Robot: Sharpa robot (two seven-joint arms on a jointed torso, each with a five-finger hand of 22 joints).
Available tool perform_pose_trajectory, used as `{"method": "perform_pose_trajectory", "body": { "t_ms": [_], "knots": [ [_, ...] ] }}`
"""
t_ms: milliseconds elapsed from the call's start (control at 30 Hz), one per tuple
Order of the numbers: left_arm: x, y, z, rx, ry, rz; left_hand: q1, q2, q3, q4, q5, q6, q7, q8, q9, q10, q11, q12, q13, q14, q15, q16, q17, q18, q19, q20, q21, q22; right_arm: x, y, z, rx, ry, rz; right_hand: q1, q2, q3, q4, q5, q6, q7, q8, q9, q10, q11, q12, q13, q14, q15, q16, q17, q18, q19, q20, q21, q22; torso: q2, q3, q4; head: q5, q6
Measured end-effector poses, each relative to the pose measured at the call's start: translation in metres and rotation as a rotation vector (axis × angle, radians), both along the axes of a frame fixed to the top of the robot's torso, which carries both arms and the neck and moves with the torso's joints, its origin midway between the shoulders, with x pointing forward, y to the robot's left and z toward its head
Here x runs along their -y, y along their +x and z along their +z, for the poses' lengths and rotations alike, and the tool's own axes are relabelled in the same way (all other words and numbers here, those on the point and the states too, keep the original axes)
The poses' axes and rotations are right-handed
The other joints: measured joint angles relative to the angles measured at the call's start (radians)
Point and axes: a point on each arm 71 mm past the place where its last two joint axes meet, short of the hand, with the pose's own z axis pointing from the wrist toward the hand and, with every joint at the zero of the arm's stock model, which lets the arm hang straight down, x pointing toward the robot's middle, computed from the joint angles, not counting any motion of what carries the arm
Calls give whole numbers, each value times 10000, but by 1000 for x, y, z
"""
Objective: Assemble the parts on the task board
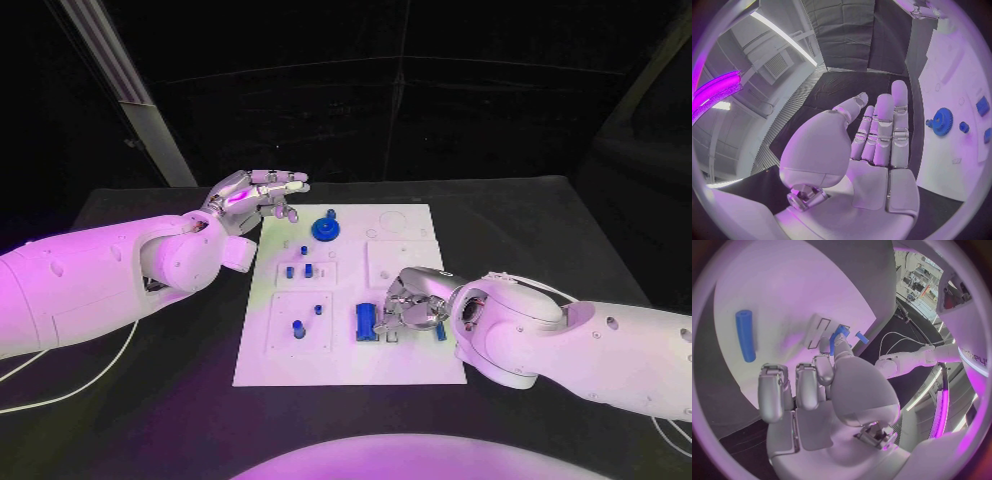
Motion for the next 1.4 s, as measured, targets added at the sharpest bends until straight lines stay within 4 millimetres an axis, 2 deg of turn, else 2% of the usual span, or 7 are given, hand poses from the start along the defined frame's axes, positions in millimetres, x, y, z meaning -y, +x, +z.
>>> {"method": "perform_pose_trajectory", "body": {
  "t_ms": [300,400,633,900,1000,1200,1400],
  "knots": [
    [0,0,0,-8,2,-12,0,0,0,0,0,0,0,0,0,0,0,0,0,0,0,0,-9,-1,0,0,0,0,6,-2,0,-108,-103,-102,-4,-4,-65,-54,26,-3,3,0,-1,0,0,-64,-61,1,1,-6,-90,1,0,0,0,0,-9,0,-6,-33,30],
    [0,0,0,-10,4,-12,0,0,0,0,0,0,0,0,0,0,0,0,0,0,0,0,-9,-1,0,0,0,1,10,-3,0,-175,-35,-137,-154,-154,-144,-16,40,-294,187,-184,-66,-9,9,-358,-215,1,0,-158,-247,0,0,0,-87,-1,-9,-3,-6,-47,43],
    [-1,0,0,-16,5,-15,0,0,0,0,0,0,0,0,0,0,0,0,0,0,0,0,-9,-1,0,0,0,1,41,-5,5,-30,343,-674,-226,-227,-237,35,581,-1081,599,-924,-392,-452,379,-1015,-698,17,236,-268,-429,0,-1,182,-194,-1,-12,-10,-6,-126,86],
    [-1,-1,0,-22,-6,-34,0,0,0,0,0,0,0,0,0,0,0,0,0,0,0,0,-8,-1,0,0,0,-2,82,-8,12,539,279,-1536,-243,-210,-341,139,656,-969,616,-1126,-509,-391,439,-819,-567,53,272,-268,-297,1,0,254,-194,-2,-16,-13,-33,-274,121],
    [0,-2,0,-26,-12,-51,0,0,-30,-30,0,0,0,0,0,-37,38,55,0,0,0,0,-22,-1,0,0,0,-14,88,-8,13,688,147,-1716,-318,-151,-404,205,842,-891,608,-1227,-562,-335,411,-745,-500,53,272,-231,-258,0,0,255,-149,-2,-16,-11,-48,-314,131],
    [1,-2,0,-35,-26,-83,0,0,-29,-29,0,0,0,0,0,-37,38,56,0,0,0,0,-22,-1,0,0,0,-14,97,-7,13,853,-316,-2097,-651,-338,-689,550,1279,-691,558,-1379,-611,-321,395,-743,-489,53,272,-231,-246,0,0,255,-149,-3,-17,0,-84,-388,155],
    [0,-3,-1,-45,-27,-84,0,0,-29,-29,0,0,0,0,0,-37,37,56,0,0,0,0,-21,0,0,0,0,-13,98,-5,8,668,-911,-2228,-872,-449,-990,850,1132,-552,517,-1394,-592,-321,395,-743,-482,53,272,-231,-239,0,0,254,-149,-3,-19,0,-87,-419,135]
  ]
}}
